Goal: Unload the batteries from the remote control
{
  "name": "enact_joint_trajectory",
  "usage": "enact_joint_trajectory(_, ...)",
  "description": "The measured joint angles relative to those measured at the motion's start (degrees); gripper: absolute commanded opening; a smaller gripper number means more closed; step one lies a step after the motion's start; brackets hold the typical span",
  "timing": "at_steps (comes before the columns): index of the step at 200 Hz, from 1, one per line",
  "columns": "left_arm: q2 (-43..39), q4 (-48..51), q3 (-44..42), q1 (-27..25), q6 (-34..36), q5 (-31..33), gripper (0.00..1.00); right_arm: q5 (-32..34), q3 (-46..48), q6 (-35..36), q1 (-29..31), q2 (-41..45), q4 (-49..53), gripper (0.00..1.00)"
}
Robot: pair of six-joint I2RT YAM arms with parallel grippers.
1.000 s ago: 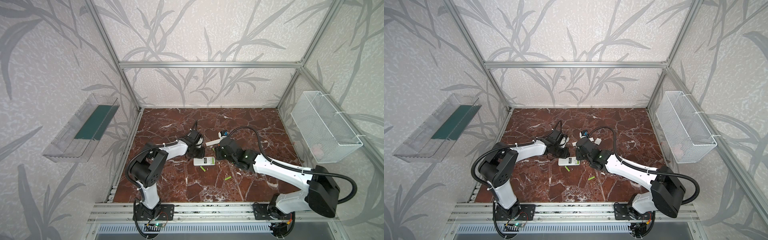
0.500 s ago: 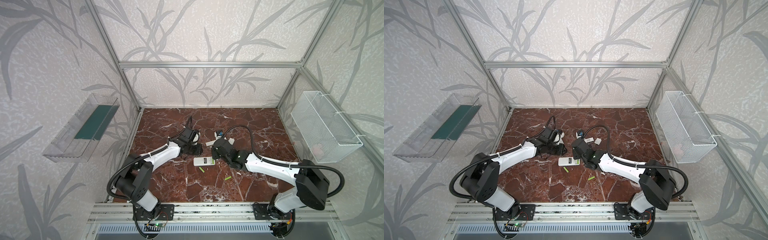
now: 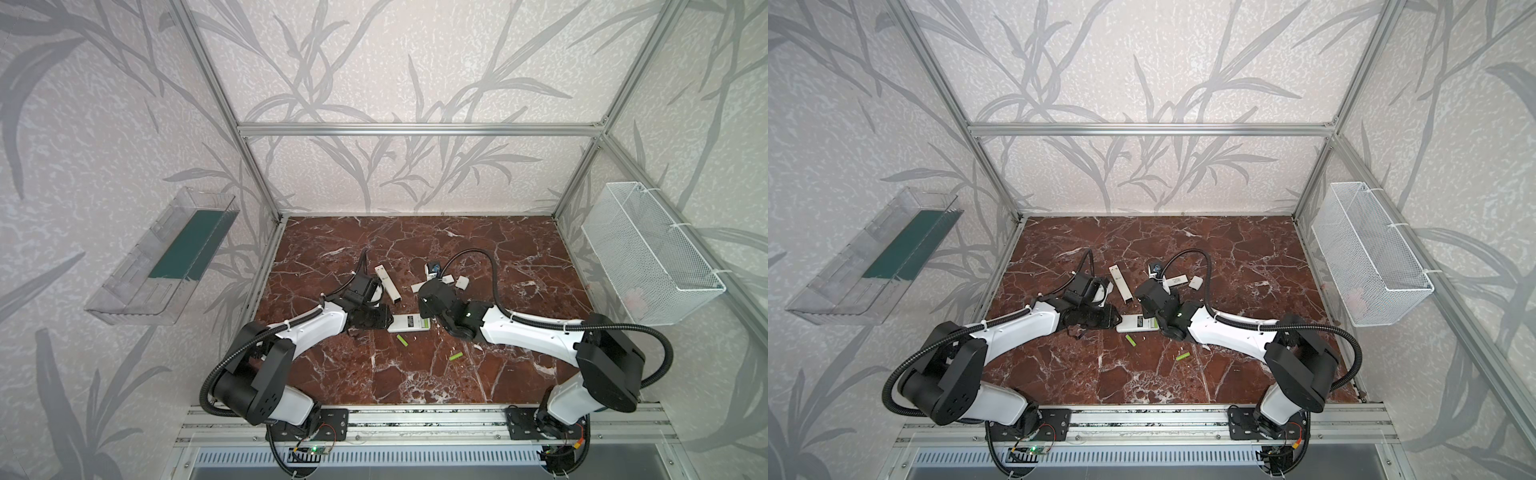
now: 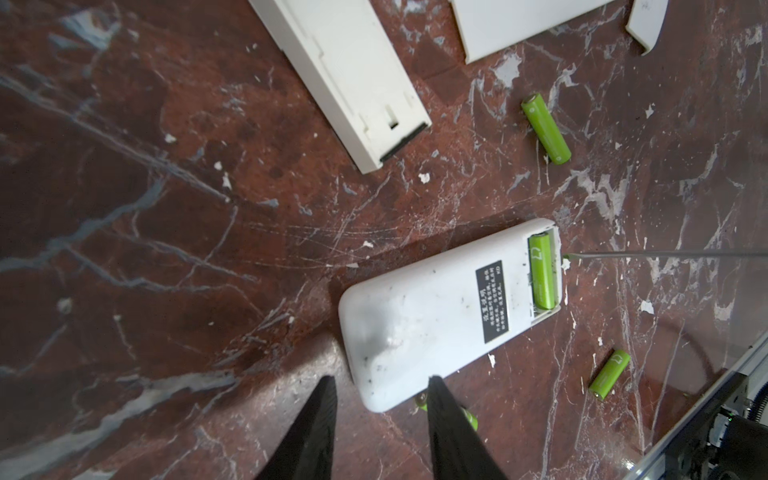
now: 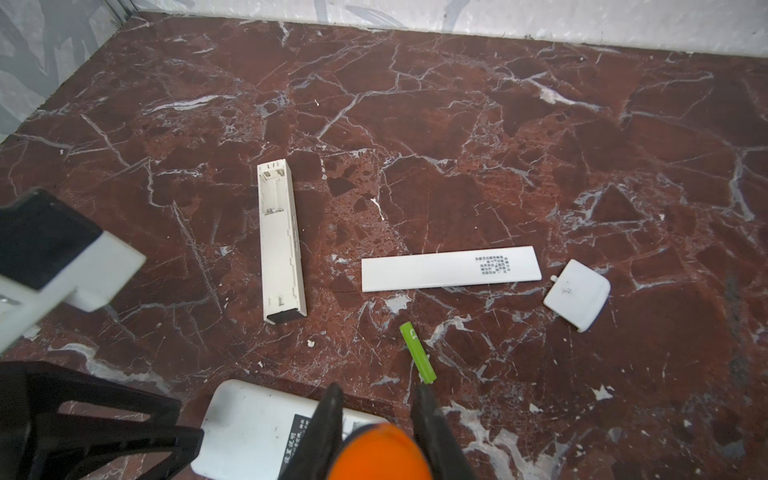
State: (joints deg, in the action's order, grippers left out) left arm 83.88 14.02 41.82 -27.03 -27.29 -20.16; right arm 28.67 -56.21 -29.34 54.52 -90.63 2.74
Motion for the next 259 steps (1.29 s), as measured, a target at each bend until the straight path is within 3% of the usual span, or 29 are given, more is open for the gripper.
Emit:
enact_joint_trajectory(200, 2.10, -7.76, -5.46, 0.00, -6.01, -4.26, 0.35, 0.90, -0.70, 2.99, 1.20, -3.82, -1.22, 0.00)
enact_joint_trajectory(259, 2.16, -10.47, -6.54, 0.00, -7.23, -4.81, 0.34, -1.25, 5.09, -2.47, -1.46, -0.37, -6.93, 0.00)
